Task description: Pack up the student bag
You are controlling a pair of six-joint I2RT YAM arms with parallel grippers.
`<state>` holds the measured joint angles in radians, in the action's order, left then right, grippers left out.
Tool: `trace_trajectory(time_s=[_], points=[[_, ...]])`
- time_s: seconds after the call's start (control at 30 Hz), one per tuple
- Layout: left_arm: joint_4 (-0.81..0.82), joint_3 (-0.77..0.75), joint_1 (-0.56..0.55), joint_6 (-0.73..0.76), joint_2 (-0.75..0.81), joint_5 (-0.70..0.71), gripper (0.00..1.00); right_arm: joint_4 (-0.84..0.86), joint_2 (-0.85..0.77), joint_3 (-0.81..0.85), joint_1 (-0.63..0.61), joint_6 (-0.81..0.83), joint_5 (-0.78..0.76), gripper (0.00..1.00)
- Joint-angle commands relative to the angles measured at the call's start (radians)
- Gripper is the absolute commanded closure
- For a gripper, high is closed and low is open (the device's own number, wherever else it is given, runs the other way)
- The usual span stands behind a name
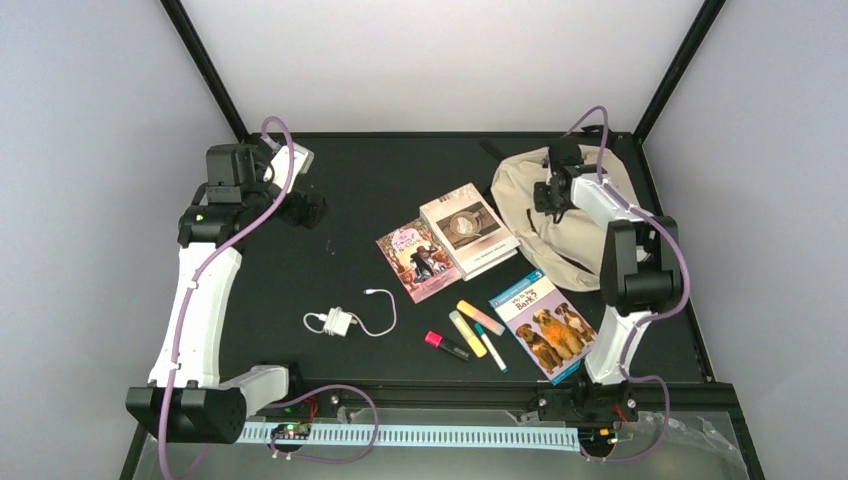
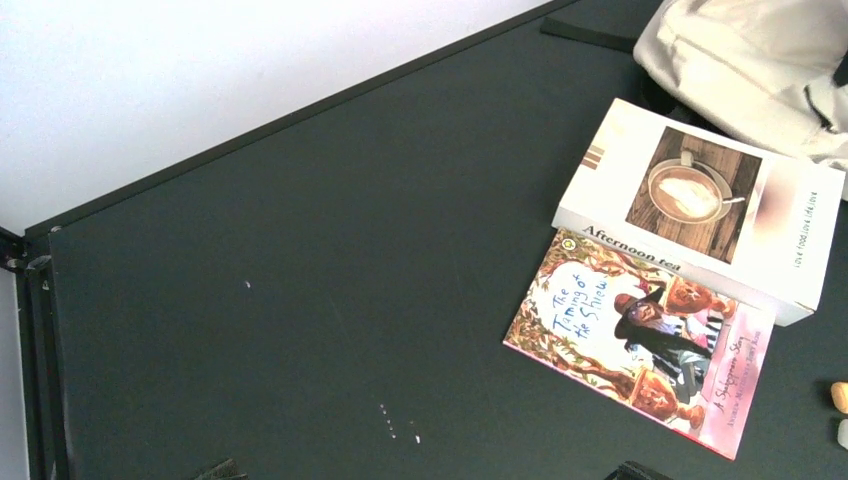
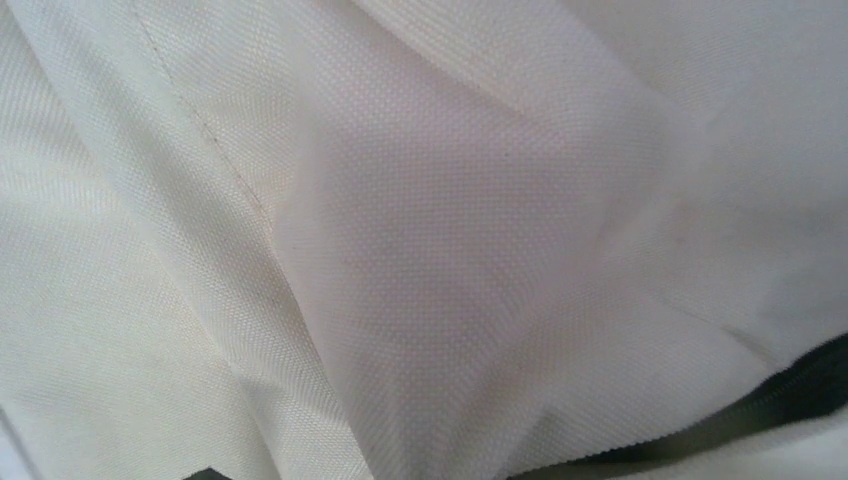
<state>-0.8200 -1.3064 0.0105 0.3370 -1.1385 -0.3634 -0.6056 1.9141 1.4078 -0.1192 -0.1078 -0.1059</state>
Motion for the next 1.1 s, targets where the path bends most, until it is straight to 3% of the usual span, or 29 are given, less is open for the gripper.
trace_trajectory(time_s=[0.0,0.23,0.37,0.67,0.9,0.97,1.07], points=[[-0.021,-0.005,-0.004,-0.012,0.027,0.014,0.01,0.014,-0.188,0.055,0.001,0.037,0.011,0.99],[-0.024,0.005,-0.005,-0.01,0.043,0.011,0.01,0.03,-0.367,0.08,-0.043,0.078,0.149,0.99],[-0.028,0.016,-0.005,-0.006,0.052,0.005,0.01,0.067,-0.42,0.064,-0.161,0.118,0.237,0.99],[-0.054,0.019,-0.004,0.005,0.058,-0.017,0.01,0.064,-0.338,0.095,-0.523,0.243,0.422,0.99],[-0.069,0.075,-0.004,0.046,0.042,-0.083,0.01,0.06,-0.243,0.023,-0.65,0.292,0.416,0.99],[-0.081,0.084,-0.005,0.063,0.03,-0.11,0.01,0.044,-0.229,0.015,-0.656,0.29,0.413,0.88],[-0.079,0.102,-0.008,0.078,0.016,-0.14,0.01,0.055,-0.248,-0.026,-0.657,0.274,0.402,0.54]])
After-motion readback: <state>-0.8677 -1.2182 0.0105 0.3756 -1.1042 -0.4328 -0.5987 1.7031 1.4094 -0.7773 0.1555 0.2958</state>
